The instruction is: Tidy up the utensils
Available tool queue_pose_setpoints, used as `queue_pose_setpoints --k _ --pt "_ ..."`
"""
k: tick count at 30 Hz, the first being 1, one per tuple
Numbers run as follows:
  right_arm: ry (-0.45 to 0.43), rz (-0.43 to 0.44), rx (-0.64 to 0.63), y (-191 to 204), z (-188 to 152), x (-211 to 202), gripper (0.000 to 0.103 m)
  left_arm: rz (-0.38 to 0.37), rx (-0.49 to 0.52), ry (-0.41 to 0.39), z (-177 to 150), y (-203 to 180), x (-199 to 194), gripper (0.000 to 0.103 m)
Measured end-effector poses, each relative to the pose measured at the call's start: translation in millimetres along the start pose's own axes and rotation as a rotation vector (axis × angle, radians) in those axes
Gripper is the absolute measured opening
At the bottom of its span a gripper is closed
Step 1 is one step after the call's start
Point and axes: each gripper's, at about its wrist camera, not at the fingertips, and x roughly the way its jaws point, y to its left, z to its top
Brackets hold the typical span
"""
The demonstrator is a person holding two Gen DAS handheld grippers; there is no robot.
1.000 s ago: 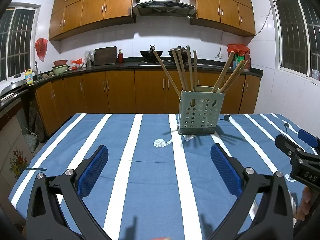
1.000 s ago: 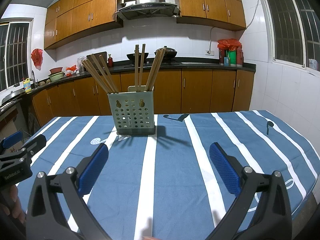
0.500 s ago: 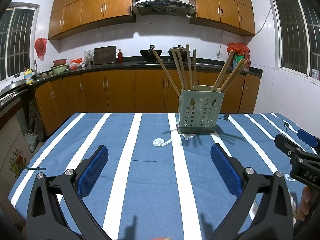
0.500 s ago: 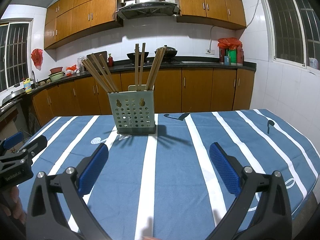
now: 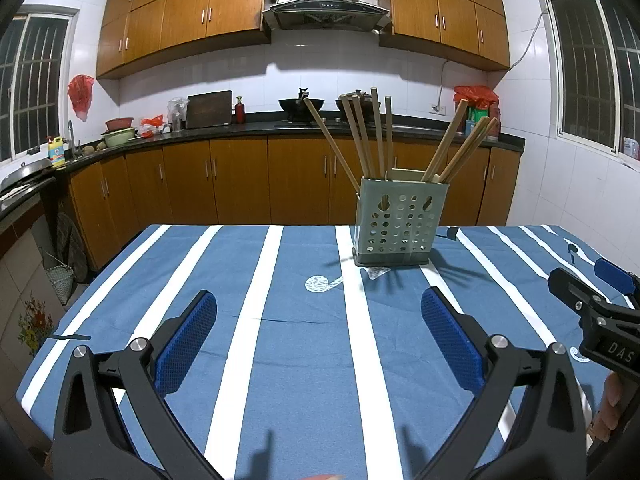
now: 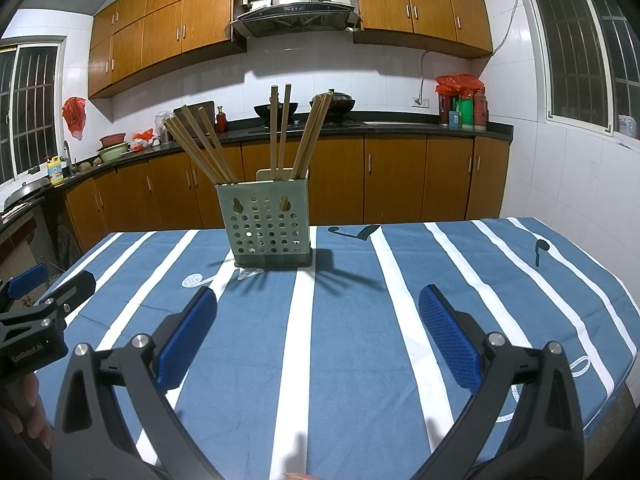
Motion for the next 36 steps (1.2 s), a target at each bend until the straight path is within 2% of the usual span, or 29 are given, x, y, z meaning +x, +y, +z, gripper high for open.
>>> queue_pose_setpoints --k 36 --pt "0.004 0.000 0.003 1.2 0.2 -0.2 0.099 0.000 -0.003 0.008 -4.3 -2.5 -0.2 0.101"
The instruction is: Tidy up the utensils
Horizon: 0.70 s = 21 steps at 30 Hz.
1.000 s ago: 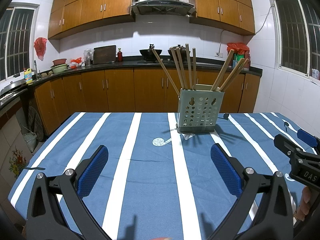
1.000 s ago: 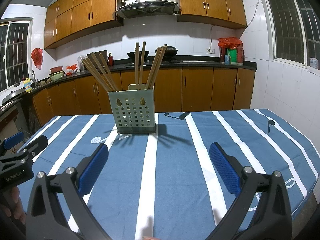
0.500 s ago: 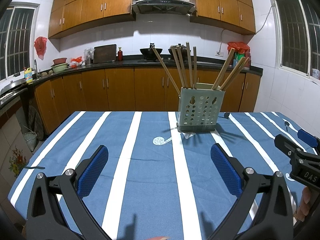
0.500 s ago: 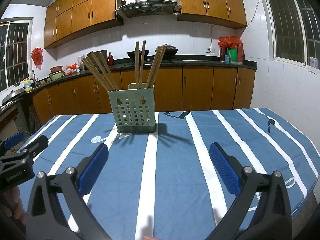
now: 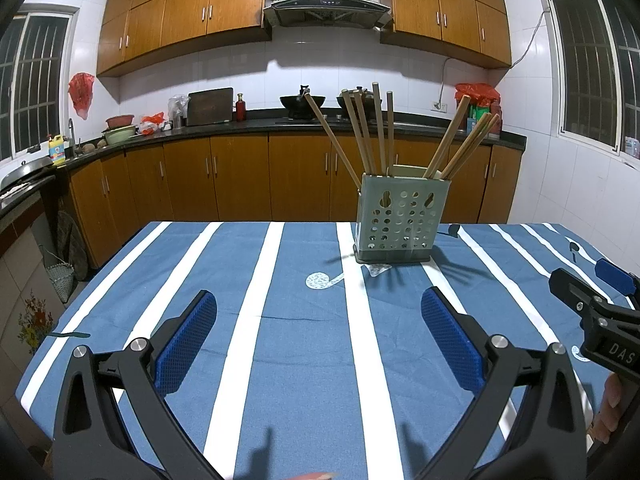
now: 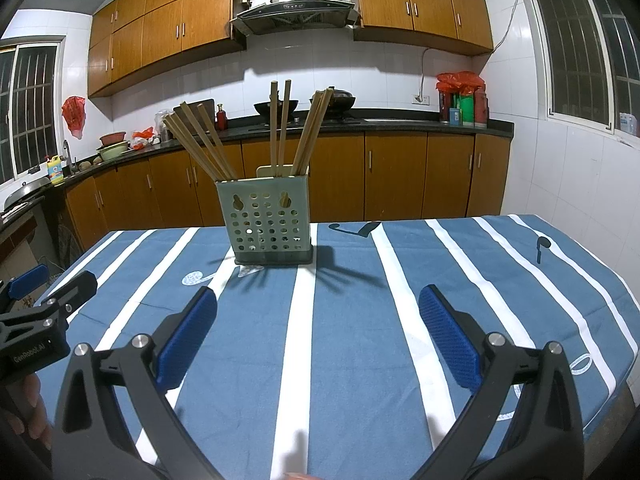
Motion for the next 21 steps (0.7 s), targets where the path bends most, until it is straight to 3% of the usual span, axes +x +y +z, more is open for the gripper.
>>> queue_pose_setpoints --k 21 --pt "0.002 0.001 0.001 0.0 0.9 -0.4 0.099 0.000 -0.001 0.005 -4.4 0.9 -0.2 0.101"
